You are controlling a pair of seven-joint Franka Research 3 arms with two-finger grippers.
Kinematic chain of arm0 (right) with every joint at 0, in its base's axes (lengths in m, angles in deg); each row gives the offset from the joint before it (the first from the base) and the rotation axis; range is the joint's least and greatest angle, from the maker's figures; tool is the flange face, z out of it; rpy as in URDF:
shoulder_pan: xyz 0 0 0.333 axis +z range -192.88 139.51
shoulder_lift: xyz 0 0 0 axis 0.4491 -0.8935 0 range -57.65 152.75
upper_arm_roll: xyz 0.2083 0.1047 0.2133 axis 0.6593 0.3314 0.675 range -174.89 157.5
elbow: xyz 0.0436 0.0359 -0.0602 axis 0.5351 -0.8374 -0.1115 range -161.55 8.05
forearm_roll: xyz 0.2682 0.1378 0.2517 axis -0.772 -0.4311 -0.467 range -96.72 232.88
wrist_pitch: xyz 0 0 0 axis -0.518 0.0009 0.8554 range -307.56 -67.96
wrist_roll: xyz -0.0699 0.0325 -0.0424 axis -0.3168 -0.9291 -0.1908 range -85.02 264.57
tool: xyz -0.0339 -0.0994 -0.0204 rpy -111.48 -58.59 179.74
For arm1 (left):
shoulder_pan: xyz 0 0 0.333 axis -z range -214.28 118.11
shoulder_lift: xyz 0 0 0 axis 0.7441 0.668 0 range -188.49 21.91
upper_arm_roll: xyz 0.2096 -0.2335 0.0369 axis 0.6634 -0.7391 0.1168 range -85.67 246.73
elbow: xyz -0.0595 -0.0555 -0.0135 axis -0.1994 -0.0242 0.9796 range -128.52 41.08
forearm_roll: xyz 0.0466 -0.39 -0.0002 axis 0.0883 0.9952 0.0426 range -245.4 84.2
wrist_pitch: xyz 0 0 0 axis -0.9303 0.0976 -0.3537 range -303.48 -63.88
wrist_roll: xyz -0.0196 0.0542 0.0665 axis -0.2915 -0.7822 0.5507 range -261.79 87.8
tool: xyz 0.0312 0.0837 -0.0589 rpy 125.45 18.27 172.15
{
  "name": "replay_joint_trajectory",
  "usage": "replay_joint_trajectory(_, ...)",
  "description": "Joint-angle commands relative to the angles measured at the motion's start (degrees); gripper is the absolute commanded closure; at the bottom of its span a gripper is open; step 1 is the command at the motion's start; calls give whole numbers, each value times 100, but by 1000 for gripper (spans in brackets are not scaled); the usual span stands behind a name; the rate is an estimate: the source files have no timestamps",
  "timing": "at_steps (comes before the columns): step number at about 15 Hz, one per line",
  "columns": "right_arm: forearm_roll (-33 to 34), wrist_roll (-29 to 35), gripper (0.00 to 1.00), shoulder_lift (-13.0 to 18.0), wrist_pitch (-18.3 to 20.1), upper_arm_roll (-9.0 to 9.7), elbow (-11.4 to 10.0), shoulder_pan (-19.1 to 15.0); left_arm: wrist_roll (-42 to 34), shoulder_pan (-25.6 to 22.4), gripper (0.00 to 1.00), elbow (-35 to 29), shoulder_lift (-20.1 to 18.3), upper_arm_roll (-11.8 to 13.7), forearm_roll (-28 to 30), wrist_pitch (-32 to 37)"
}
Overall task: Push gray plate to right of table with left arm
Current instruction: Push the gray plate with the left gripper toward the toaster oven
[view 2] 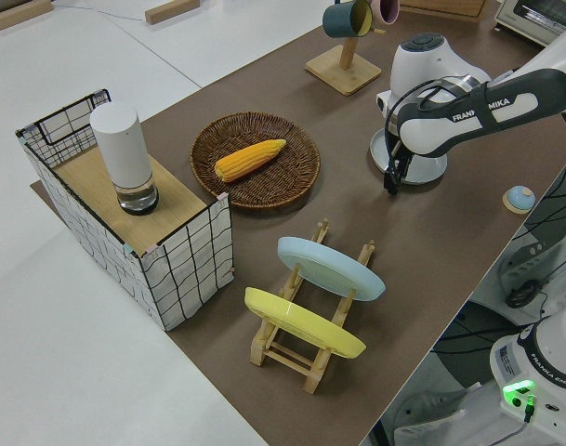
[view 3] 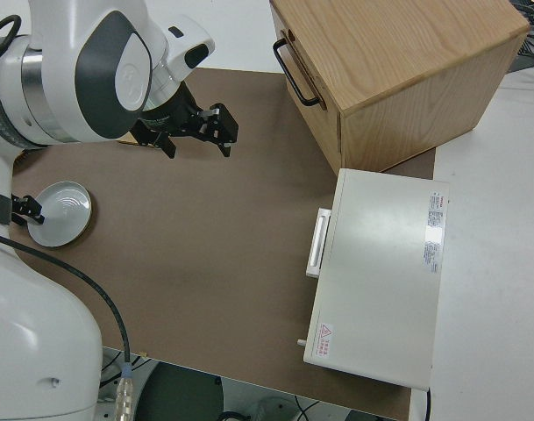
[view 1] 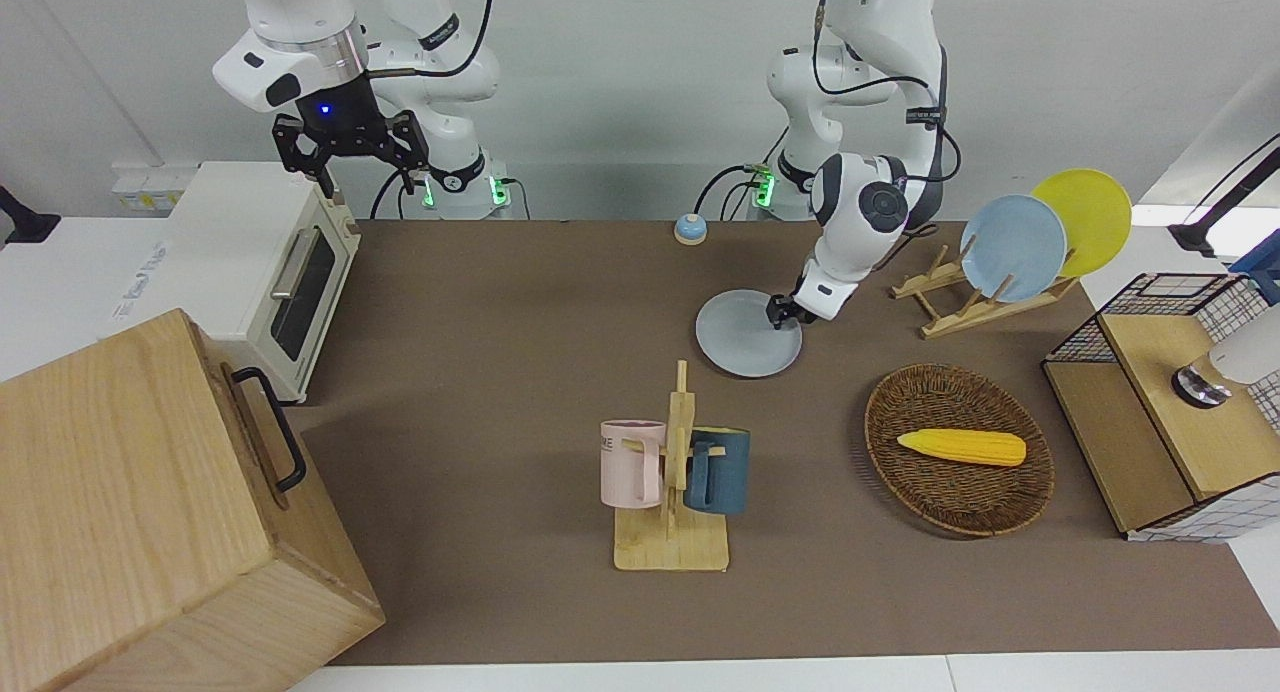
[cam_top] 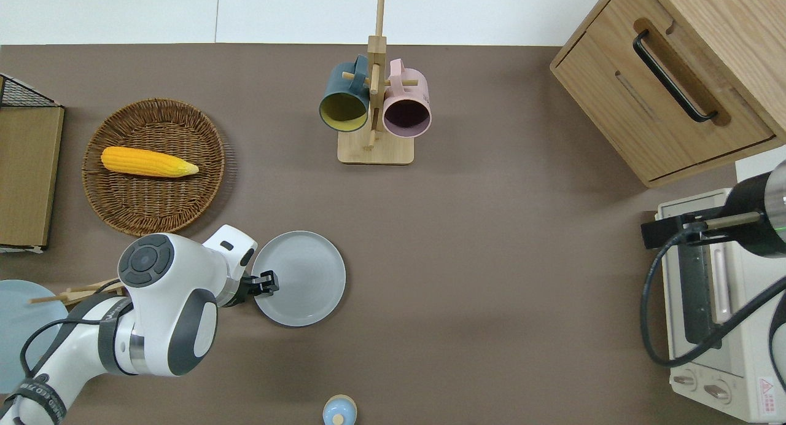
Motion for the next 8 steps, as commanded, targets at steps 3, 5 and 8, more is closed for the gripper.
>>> replay_joint_trajectory(3,-14,-113,5,41,8,5,-23,-39,539,35,960,-134,5,1,185,-170)
replay_joint_trajectory(5,-14,-113,5,41,8,5,-23,-39,717,35,1000,-125,5,-16,185,-170)
replay_joint_trajectory(8,-14,-113,5,41,8,14,-23,-39,735,35,1000,-125,5,-52,194,-170)
